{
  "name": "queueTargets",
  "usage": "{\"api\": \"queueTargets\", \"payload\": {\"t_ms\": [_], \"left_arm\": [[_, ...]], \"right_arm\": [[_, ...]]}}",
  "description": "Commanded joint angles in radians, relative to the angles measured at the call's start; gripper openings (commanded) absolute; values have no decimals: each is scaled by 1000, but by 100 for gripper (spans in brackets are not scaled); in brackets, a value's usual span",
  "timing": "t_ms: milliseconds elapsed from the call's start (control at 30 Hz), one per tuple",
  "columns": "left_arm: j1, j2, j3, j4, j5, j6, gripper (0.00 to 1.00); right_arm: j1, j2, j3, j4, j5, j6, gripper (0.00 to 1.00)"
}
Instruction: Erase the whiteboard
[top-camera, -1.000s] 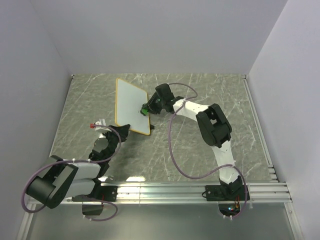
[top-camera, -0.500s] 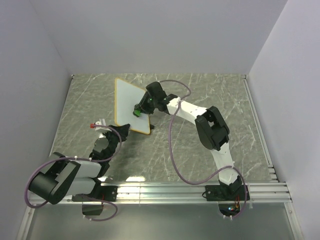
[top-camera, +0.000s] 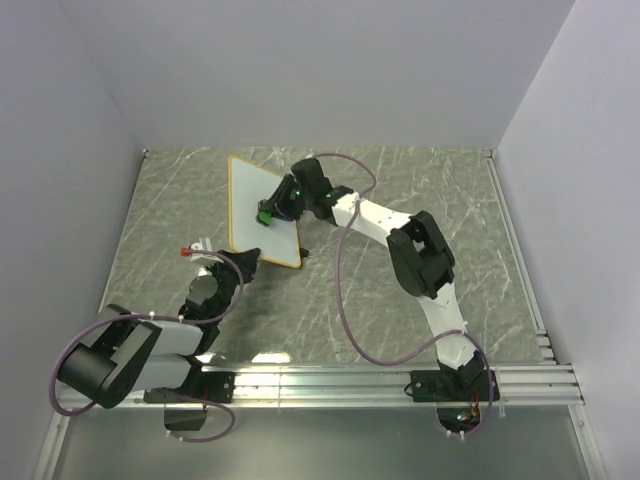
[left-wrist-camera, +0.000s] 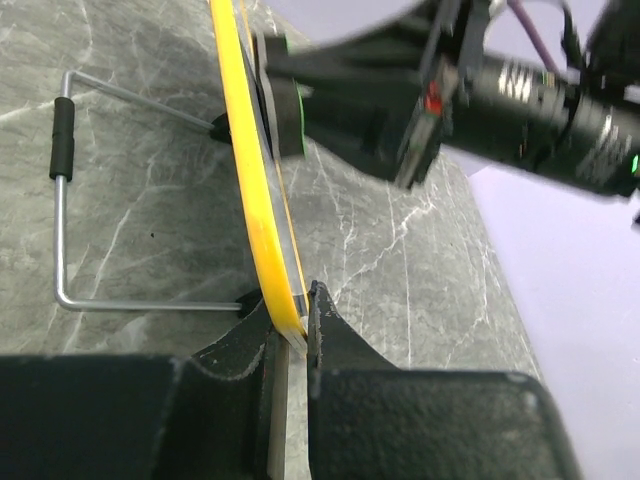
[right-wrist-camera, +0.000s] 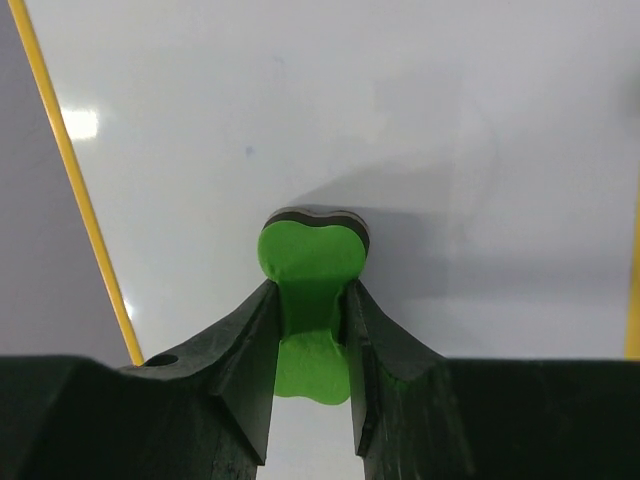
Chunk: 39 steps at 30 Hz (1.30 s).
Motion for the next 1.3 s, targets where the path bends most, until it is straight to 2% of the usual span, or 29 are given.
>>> {"api": "queueTargets", "payload": {"t_ms": [0, 167, 433, 633, 700, 867, 1000, 1133, 1267], "left_arm": [[-49, 23, -62, -138, 194, 53, 1], [-49, 51, -56, -117, 206, 58, 0], [-49, 77, -20, -172, 214, 90, 1], [-49, 86, 7, -233, 208, 105, 17], [-49, 74, 14, -251, 197, 110, 27], [-49, 57, 36, -311, 186, 120, 38], [-49, 43, 40, -331, 186, 114, 51], [-49, 17, 50, -367, 186, 114, 53], [-49, -12, 59, -393, 154, 113, 54]], "right_arm": [[45, -16, -246, -47, -45, -27, 0], [44, -152, -434, -47, -10, -65, 0], [-7, -362, -482, -156, 127, -200, 0], [-111, -496, -493, -247, 181, -261, 0], [-154, -531, -503, -269, 194, -275, 0], [-235, -645, -536, -330, 249, -337, 0], [-278, -713, -597, -369, 303, -392, 0], [-286, -760, -739, -338, 311, -386, 0], [-285, -772, -798, -315, 293, -367, 0]]}}
